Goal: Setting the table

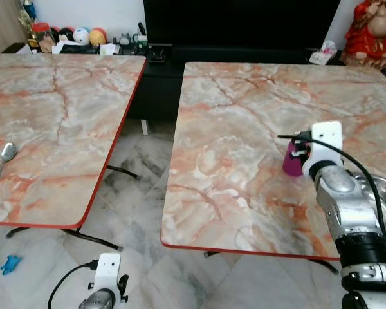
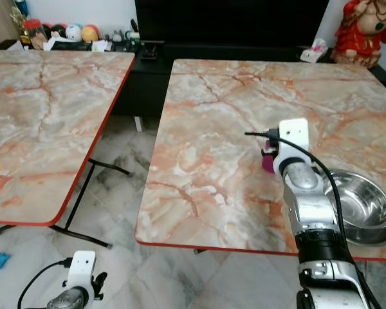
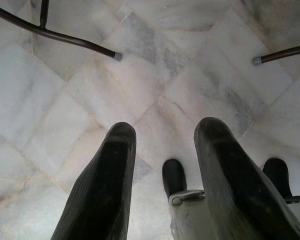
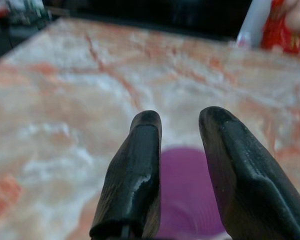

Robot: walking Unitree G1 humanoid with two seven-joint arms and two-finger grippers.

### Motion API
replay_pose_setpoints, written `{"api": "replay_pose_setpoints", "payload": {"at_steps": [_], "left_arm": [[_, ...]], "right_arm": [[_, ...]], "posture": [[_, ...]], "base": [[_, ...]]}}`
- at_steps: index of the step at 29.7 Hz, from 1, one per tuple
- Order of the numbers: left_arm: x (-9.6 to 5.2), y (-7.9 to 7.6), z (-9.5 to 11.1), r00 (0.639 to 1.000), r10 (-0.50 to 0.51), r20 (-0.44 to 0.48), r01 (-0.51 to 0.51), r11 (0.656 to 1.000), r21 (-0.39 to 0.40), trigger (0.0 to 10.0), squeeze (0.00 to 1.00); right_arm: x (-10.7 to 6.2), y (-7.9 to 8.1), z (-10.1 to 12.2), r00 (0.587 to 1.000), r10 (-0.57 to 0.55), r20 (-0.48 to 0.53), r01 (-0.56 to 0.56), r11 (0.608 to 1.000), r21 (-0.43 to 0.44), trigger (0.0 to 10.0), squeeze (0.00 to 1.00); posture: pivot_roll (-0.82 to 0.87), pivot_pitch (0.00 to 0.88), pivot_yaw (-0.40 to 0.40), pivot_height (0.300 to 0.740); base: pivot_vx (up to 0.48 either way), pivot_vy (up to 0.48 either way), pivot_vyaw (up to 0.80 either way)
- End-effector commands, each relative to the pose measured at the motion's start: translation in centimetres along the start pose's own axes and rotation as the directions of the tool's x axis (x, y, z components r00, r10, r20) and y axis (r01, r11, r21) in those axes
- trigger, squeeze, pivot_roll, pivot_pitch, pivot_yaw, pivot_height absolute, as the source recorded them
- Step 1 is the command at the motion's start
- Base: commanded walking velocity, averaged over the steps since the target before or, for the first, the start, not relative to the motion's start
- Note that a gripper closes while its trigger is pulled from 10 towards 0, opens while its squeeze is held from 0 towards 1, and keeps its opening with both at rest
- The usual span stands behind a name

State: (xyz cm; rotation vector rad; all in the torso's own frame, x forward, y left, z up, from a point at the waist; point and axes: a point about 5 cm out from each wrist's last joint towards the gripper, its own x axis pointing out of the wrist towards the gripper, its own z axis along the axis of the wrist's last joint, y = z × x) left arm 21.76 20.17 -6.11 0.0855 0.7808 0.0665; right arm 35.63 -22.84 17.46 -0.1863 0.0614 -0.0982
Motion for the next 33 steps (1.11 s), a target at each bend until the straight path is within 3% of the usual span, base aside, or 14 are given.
{"api": "replay_pose_setpoints", "payload": {"at_steps": [1, 5, 6, 7, 10, 16, 21, 33], "left_arm": [[-0.1, 0.1, -0.6, 1.0, 0.005, -0.025, -0.005, 1.0, -0.006, 10.0, 0.0], [-0.1, 0.2, -0.6, 1.0, 0.006, -0.023, -0.007, 1.0, -0.004, 10.0, 0.0], [-0.1, 0.2, -0.6, 1.0, 0.007, -0.022, -0.007, 1.0, -0.003, 10.0, 0.0], [-0.1, 0.2, -0.6, 1.0, 0.009, -0.021, -0.009, 1.0, -0.001, 10.0, 0.0], [-0.2, 0.3, -0.6, 1.0, 0.011, -0.018, -0.011, 1.0, 0.001, 10.0, 0.0], [-0.2, 0.4, -0.6, 1.0, 0.014, -0.016, -0.014, 1.0, 0.008, 10.0, 0.0], [-0.2, 0.5, -0.6, 1.0, 0.014, -0.019, -0.014, 1.0, 0.0, 10.0, 0.0], [-0.3, 0.5, -1.0, 0.999, 0.008, -0.031, -0.009, 1.0, -0.003, 10.0, 0.0]], "right_arm": [[-0.7, 0.0, 0.2, 0.997, -0.026, 0.071, 0.025, 1.0, 0.015, 10.0, 0.0], [-1.8, 0.1, 0.1, 0.979, -0.105, 0.177, 0.096, 0.994, 0.059, 10.0, 0.0], [-2.1, 0.1, 0.1, 0.972, -0.117, 0.202, 0.101, 0.991, 0.086, 10.0, 0.0], [-2.7, 0.4, -0.3, 0.961, -0.146, 0.235, 0.106, 0.979, 0.174, 10.0, 0.0], [-3.5, 0.8, -1.8, 0.964, -0.162, 0.21, 0.107, 0.962, 0.25, 10.0, 0.0], [-4.8, 2.1, -2.9, 0.959, -0.175, 0.223, 0.105, 0.95, 0.294, 10.0, 0.0], [-5.1, 2.9, -2.0, 0.938, -0.166, 0.303, 0.06, 0.942, 0.33, 10.0, 0.0], [-5.2, 3.5, -1.5, 0.93, -0.136, 0.342, 0.032, 0.956, 0.293, 10.0, 0.0]], "posture": [[-0.02, 0.054, 0.002, 0.74], [-0.01, 0.055, -0.001, 0.74], [-0.01, 0.055, -0.001, 0.74], [-0.02, 0.054, -0.002, 0.74], [-0.01, 0.054, -0.005, 0.74], [-0.02, 0.045, -0.001, 0.74], [-0.01, 0.033, -0.002, 0.74], [-0.01, 0.0, -0.007, 0.74]], "base": [[0.0, 0.0, 0.0], [0.0, 0.0, 0.0], [0.0, 0.0, 0.0], [0.0, 0.0, 0.0], [0.0, 0.0, 0.0], [0.0, 0.0, 0.0], [0.0, 0.0, 0.0], [0.0, 0.284, 0.0]]}}
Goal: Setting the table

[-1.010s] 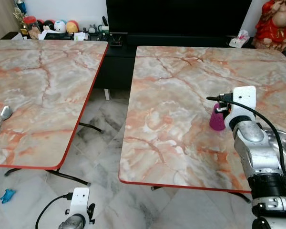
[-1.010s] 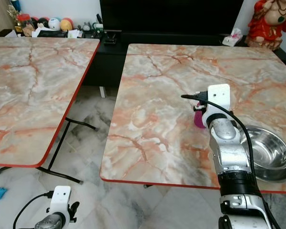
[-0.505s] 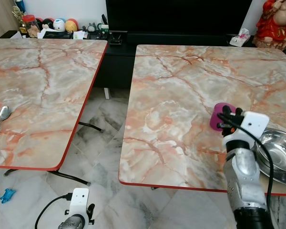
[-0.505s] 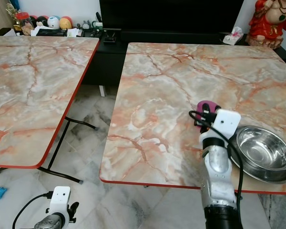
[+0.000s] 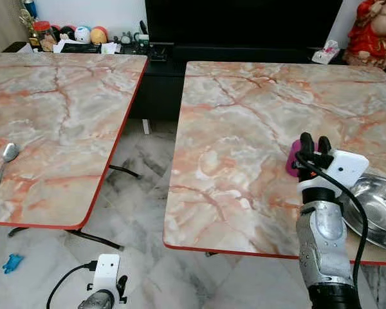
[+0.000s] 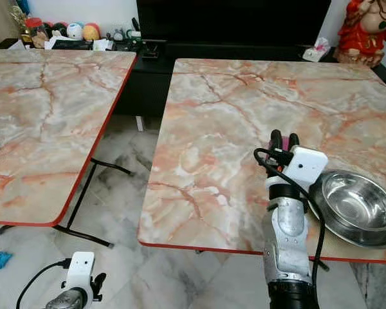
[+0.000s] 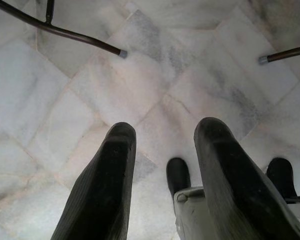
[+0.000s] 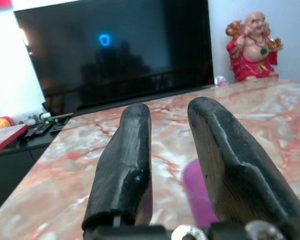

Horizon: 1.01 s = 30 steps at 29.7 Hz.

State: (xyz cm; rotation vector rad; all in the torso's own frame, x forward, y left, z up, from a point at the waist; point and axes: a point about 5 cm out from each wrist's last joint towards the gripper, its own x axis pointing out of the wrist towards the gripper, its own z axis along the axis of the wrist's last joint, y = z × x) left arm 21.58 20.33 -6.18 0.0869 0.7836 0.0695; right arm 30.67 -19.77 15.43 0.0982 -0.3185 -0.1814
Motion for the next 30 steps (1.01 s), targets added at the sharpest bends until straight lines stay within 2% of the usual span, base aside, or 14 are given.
{"api": "replay_pose_setpoints", "payload": {"at_steps": [1, 7, 13, 30], "left_arm": [[-0.19, 0.35, -0.77, 1.0, 0.005, -0.028, -0.005, 1.0, -0.004, 10.0, 0.0], [-0.19, 0.37, -0.75, 1.0, 0.004, -0.028, -0.004, 1.0, -0.001, 10.0, 0.0], [-0.18, 0.44, -0.7, 1.0, 0.004, -0.027, -0.004, 1.0, 0.003, 10.0, 0.0], [-0.11, 0.44, -0.5, 1.0, 0.005, -0.025, -0.005, 1.0, 0.001, 10.0, 0.0]], "right_arm": [[-0.07, 0.57, 0.08, 1.0, 0.027, 0.008, -0.027, 1.0, -0.01, 10.0, 0.0], [-0.01, 0.7, 0.45, 0.998, 0.043, 0.036, -0.041, 0.998, -0.039, 10.0, 0.0], [-0.04, 0.8, 0.36, 0.998, 0.047, 0.031, -0.046, 0.998, -0.029, 10.0, 0.0], [0.25, 0.95, 0.12, 0.999, 0.054, 0.011, -0.054, 0.999, 0.0, 10.0, 0.0]], "posture": [[-0.01, 0.0, -0.007, 0.74], [-0.01, 0.0, -0.003, 0.74], [-0.01, 0.0, -0.002, 0.74], [-0.01, 0.0, 0.001, 0.74]], "base": [[0.0, 0.364, 0.0], [0.0, 0.364, 0.22], [0.0, 0.376, 0.8], [0.0, 0.48, 0.0]]}}
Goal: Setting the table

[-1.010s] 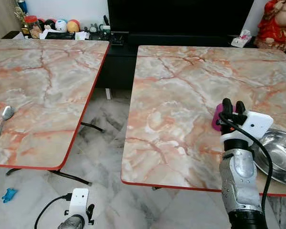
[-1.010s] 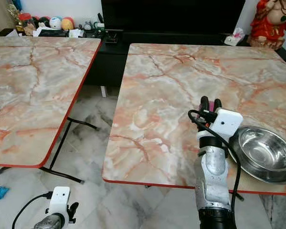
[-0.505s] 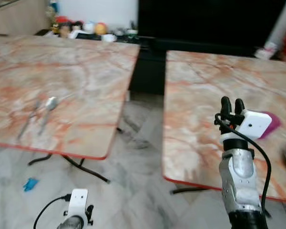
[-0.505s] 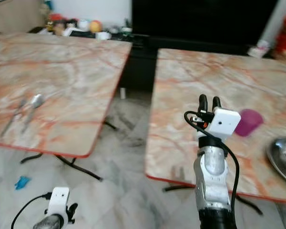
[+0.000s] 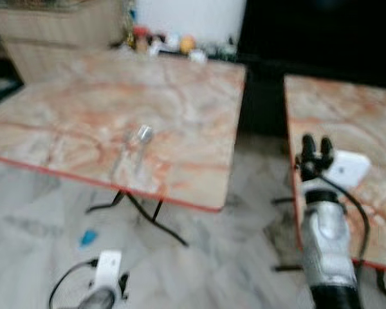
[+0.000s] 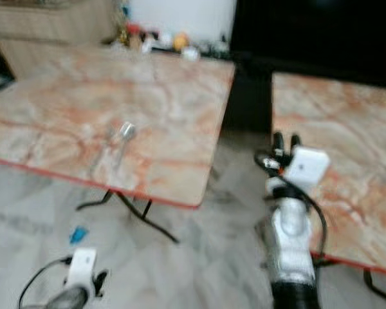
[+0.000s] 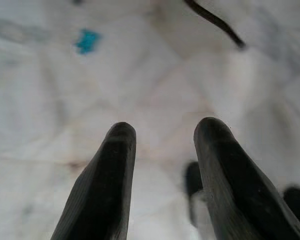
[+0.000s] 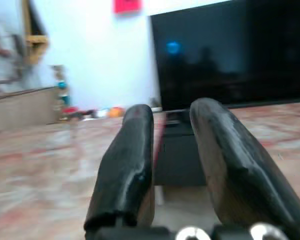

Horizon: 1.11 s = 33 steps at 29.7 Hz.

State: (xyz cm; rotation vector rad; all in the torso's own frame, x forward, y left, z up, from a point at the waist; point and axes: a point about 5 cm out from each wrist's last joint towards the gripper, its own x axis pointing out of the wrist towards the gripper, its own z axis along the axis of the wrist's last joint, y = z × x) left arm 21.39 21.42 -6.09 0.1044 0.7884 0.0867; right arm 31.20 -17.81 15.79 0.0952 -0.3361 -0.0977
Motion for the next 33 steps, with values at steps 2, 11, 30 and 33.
{"api": "replay_pose_setpoints", "payload": {"at_steps": [2, 11, 30, 33], "left_arm": [[-0.03, -0.68, -0.38, 1.0, -0.016, -0.02, 0.016, 1.0, -0.01, 10.0, 0.0], [-0.02, -0.71, -0.35, 1.0, -0.014, -0.019, 0.014, 1.0, -0.017, 10.0, 0.0], [-0.03, -0.66, -0.36, 1.0, -0.01, -0.018, 0.01, 1.0, -0.022, 10.0, 0.0], [-0.03, -0.65, -0.36, 1.0, -0.009, -0.017, 0.009, 1.0, -0.022, 10.0, 0.0]], "right_arm": [[0.03, -1.01, 0.13, 1.0, -0.027, -0.002, 0.027, 1.0, -0.009, 10.0, 0.0], [0.27, -0.51, 0.14, 1.0, -0.015, -0.003, 0.015, 1.0, 0.002, 10.0, 0.0], [0.41, -0.48, 0.01, 1.0, -0.012, -0.018, 0.012, 1.0, -0.005, 10.0, 0.0], [0.43, -0.48, 0.02, 1.0, -0.011, -0.019, 0.011, 1.0, -0.006, 10.0, 0.0]], "posture": [[-0.01, 0.0, 0.001, 0.74], [0.0, 0.004, -0.001, 0.74], [0.0, 0.018, -0.001, 0.74], [0.01, 0.022, 0.0, 0.74]], "base": [[0.0, 0.48, 0.0], [0.0, 0.45, 0.0], [0.0, 0.391, 0.0], [0.0, 0.38, 0.0]]}}
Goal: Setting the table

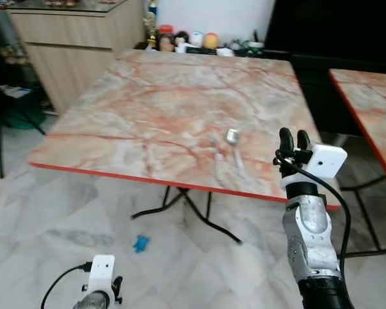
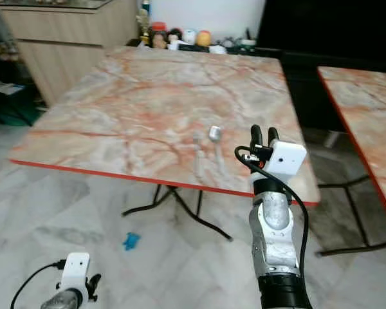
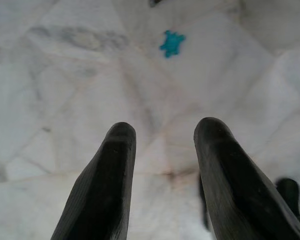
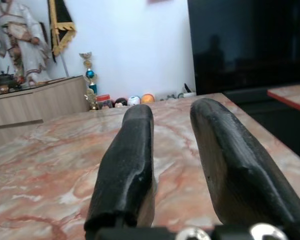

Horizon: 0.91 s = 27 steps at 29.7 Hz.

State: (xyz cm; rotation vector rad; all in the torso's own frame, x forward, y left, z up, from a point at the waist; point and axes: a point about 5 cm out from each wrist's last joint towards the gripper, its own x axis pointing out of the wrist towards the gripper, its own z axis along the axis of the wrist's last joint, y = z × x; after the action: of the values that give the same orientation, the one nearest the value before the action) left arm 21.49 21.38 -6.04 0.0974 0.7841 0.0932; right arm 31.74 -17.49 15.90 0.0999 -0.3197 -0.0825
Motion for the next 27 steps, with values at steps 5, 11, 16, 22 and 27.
{"api": "replay_pose_setpoints", "payload": {"at_steps": [5, 11, 16, 22, 27], "left_arm": [[-0.06, -0.6, -0.45, 1.0, -0.011, -0.02, 0.011, 1.0, -0.009, 10.0, 0.0], [-0.05, -0.64, -0.39, 1.0, -0.013, -0.016, 0.013, 1.0, -0.005, 10.0, 0.0], [-0.04, -0.73, -0.26, 1.0, -0.015, -0.005, 0.015, 1.0, -0.007, 10.0, 0.0], [-0.01, -0.76, -0.21, 1.0, -0.017, -0.008, 0.017, 1.0, -0.01, 10.0, 0.0], [0.04, -0.77, -0.04, 1.0, -0.017, -0.004, 0.017, 1.0, -0.011, 10.0, 0.0]], "right_arm": [[-0.05, -0.83, 0.06, 1.0, -0.025, -0.005, 0.025, 1.0, -0.012, 10.0, 0.0], [-0.06, -0.71, -0.02, 1.0, -0.022, -0.01, 0.022, 1.0, -0.012, 10.0, 0.0], [-0.11, -0.77, -0.09, 1.0, -0.023, -0.014, 0.023, 1.0, -0.012, 10.0, 0.0], [-0.07, -0.76, -0.14, 1.0, -0.024, -0.017, 0.024, 1.0, -0.014, 10.0, 0.0], [-0.18, -0.85, -0.35, 0.999, -0.027, -0.027, 0.026, 1.0, -0.016, 10.0, 0.0]], "posture": [[0.01, 0.025, 0.0, 0.74], [0.01, 0.025, 0.001, 0.74], [0.01, 0.026, 0.001, 0.74], [0.01, 0.029, 0.001, 0.74], [0.01, 0.038, 0.004, 0.74]], "base": [[0.0, 0.19, 0.0], [0.0, 0.0, 0.0], [0.0, 0.0, 0.0], [0.0, 0.0, 0.0], [0.0, 0.0, 0.0]]}}
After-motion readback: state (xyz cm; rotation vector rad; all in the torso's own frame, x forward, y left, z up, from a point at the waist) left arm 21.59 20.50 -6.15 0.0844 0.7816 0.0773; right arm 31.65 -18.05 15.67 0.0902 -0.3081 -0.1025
